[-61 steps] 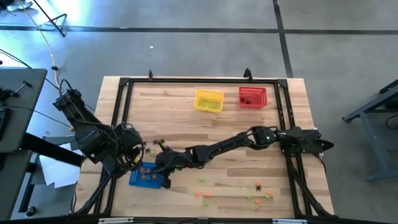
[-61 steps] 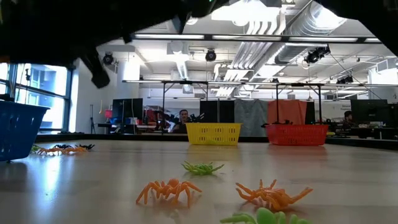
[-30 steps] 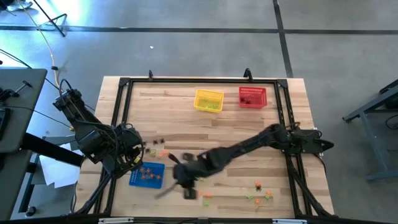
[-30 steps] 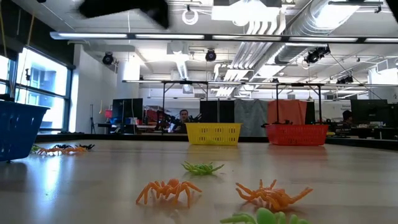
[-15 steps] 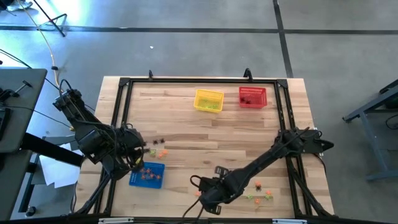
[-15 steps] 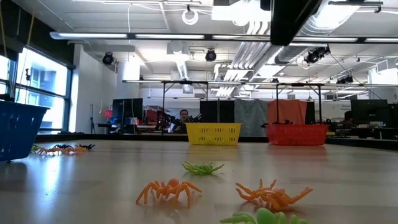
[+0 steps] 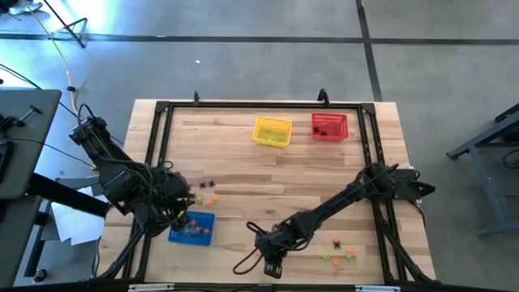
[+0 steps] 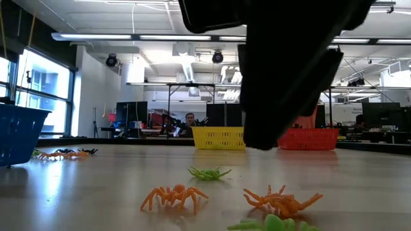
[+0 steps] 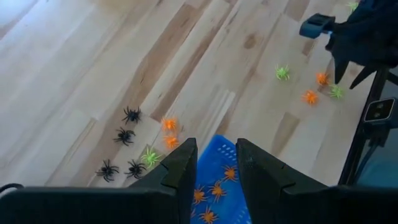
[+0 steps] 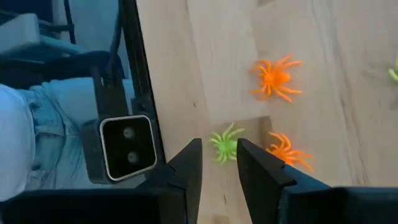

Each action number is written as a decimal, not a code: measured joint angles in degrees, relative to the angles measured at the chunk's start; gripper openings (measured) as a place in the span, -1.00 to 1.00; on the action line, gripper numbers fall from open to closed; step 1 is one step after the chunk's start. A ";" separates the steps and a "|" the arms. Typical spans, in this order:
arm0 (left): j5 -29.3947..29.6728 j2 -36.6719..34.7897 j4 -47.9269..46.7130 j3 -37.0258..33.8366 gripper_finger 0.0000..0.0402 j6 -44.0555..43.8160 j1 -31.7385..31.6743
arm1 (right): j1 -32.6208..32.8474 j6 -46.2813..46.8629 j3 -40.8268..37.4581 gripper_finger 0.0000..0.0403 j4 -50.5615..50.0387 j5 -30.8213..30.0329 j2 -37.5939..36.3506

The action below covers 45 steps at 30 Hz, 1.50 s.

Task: Sort Halloween decoration
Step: Put the orange spider toy into the blue bin

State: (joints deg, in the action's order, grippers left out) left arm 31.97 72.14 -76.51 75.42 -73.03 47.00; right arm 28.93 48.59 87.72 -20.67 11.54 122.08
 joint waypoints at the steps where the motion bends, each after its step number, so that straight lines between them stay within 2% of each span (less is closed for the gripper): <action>1: 0.00 0.00 0.02 0.00 -0.51 0.47 -0.05 | 0.08 -0.27 -0.02 -0.52 0.30 -0.62 0.00; 11: 0.28 0.00 0.00 0.00 -0.51 3.25 -1.97 | 0.08 -2.29 -0.15 -0.52 -8.73 -4.30 -0.04; 19: 0.24 0.00 0.07 0.00 -0.51 4.72 -3.91 | 0.08 -2.57 -0.16 -0.52 -8.98 -6.74 -0.04; 39: 0.11 0.00 0.09 -0.01 -0.51 4.76 -4.02 | 0.07 2.59 -9.92 -0.47 6.58 -6.57 -0.52; 42: 0.11 0.00 0.09 -0.02 -0.51 4.74 -4.02 | 0.28 2.27 -10.33 -0.52 7.09 -6.72 -0.44; 45: 0.11 0.00 0.07 -0.02 -0.51 4.76 -4.02 | 0.24 2.00 -10.45 -0.67 7.02 -6.01 -0.36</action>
State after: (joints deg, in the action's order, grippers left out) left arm 32.08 72.14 -76.44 75.40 -68.27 42.98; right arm 29.17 50.59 77.28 -13.65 5.53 121.72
